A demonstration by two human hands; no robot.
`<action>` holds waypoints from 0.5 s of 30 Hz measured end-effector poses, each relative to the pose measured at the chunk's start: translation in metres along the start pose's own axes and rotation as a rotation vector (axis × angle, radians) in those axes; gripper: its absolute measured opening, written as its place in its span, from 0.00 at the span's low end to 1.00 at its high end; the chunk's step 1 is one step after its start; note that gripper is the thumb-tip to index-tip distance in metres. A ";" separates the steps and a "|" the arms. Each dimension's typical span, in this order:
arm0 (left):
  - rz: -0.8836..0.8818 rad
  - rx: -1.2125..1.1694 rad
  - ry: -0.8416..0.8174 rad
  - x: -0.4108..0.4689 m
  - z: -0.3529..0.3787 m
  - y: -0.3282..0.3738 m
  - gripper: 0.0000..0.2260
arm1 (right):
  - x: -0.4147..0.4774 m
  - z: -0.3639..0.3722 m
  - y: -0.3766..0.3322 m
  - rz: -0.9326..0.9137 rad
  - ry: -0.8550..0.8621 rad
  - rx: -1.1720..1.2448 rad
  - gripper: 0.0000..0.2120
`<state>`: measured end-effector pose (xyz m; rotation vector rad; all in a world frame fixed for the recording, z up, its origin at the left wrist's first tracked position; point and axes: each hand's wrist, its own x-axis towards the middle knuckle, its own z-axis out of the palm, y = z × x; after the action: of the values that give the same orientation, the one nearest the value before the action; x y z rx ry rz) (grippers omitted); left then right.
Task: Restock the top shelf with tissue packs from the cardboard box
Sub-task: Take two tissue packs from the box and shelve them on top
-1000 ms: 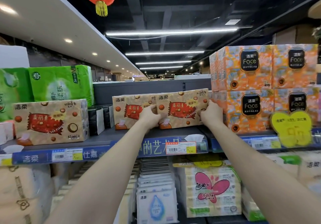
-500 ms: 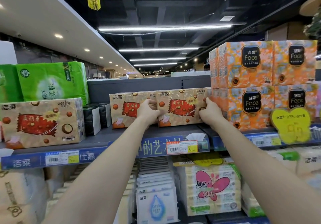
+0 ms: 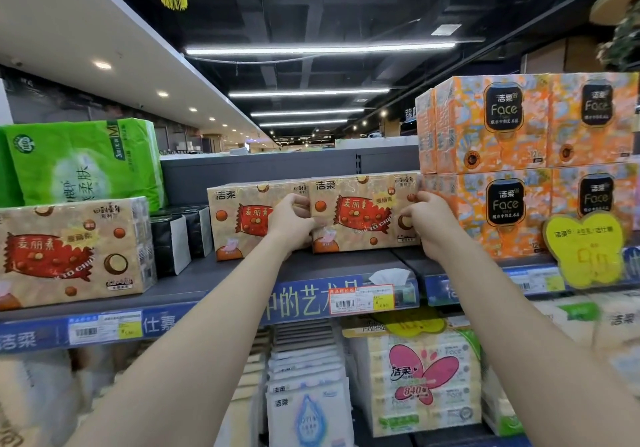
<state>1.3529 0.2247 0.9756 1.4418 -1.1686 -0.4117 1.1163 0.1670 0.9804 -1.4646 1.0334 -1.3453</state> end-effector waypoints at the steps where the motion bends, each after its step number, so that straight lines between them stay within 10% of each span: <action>1: 0.017 -0.004 0.000 0.001 0.000 0.000 0.20 | -0.001 0.000 0.003 -0.010 0.000 0.025 0.32; 15: 0.059 0.092 0.014 0.012 0.006 -0.002 0.22 | -0.008 -0.003 0.007 -0.019 -0.221 0.028 0.38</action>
<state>1.3540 0.2114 0.9768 1.4833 -1.2293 -0.3094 1.1123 0.1721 0.9719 -1.5654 0.8567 -1.1756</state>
